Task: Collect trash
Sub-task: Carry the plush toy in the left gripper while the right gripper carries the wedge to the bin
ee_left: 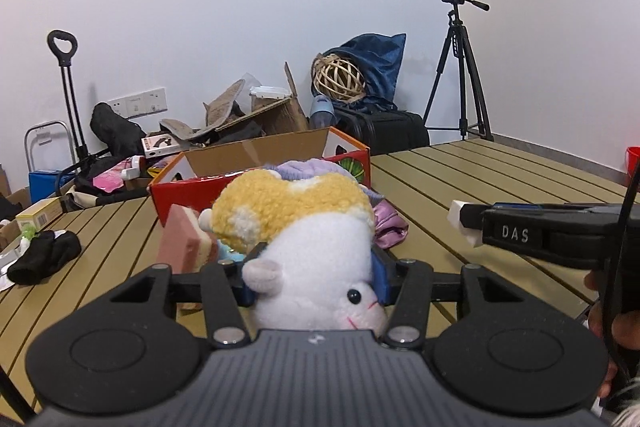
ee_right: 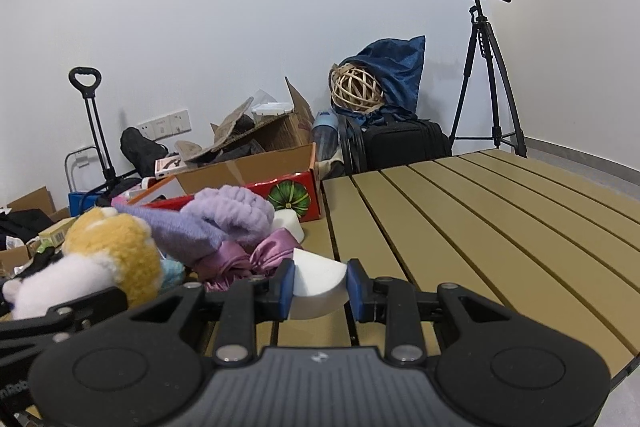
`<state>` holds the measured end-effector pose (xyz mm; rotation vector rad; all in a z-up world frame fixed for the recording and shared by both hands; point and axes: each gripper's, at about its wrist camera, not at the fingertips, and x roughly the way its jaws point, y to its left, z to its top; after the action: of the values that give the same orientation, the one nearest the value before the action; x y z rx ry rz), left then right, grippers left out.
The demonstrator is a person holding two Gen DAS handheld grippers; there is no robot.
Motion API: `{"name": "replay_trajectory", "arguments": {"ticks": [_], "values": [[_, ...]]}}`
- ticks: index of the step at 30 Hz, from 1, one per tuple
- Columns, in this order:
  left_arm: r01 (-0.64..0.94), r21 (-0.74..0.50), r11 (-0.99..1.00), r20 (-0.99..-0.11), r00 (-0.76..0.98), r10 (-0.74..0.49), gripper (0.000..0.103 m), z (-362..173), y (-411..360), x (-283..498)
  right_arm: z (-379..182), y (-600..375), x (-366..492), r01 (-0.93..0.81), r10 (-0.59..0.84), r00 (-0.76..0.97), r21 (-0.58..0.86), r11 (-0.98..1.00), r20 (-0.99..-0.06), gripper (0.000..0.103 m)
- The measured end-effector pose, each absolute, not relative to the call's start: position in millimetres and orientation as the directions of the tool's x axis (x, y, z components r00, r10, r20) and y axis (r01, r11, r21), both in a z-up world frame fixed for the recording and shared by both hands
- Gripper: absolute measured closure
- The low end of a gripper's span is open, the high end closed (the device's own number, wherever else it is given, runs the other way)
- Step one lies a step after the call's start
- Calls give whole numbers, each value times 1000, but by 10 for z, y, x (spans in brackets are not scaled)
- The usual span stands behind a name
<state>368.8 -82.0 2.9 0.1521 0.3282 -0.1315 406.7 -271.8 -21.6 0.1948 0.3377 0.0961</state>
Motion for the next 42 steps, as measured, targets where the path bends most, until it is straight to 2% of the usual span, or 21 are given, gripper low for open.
{"name": "replay_trajectory", "arguments": {"ticks": [16,29,42], "values": [[73,95,993,-307,951,-41,51,151,-488,3123,-52,-2870,3628,-152,217,930,229,961,-296,76],[48,58,997,-286,958,-29,51,176,-224,2617,-48,-2808,3078,-222,273,916,196,955,-294,76],[12,24,1000,-340,940,-3,51,30,63,2149,-274,-2515,2522,-296,337,881,171,940,-332,76]]}}
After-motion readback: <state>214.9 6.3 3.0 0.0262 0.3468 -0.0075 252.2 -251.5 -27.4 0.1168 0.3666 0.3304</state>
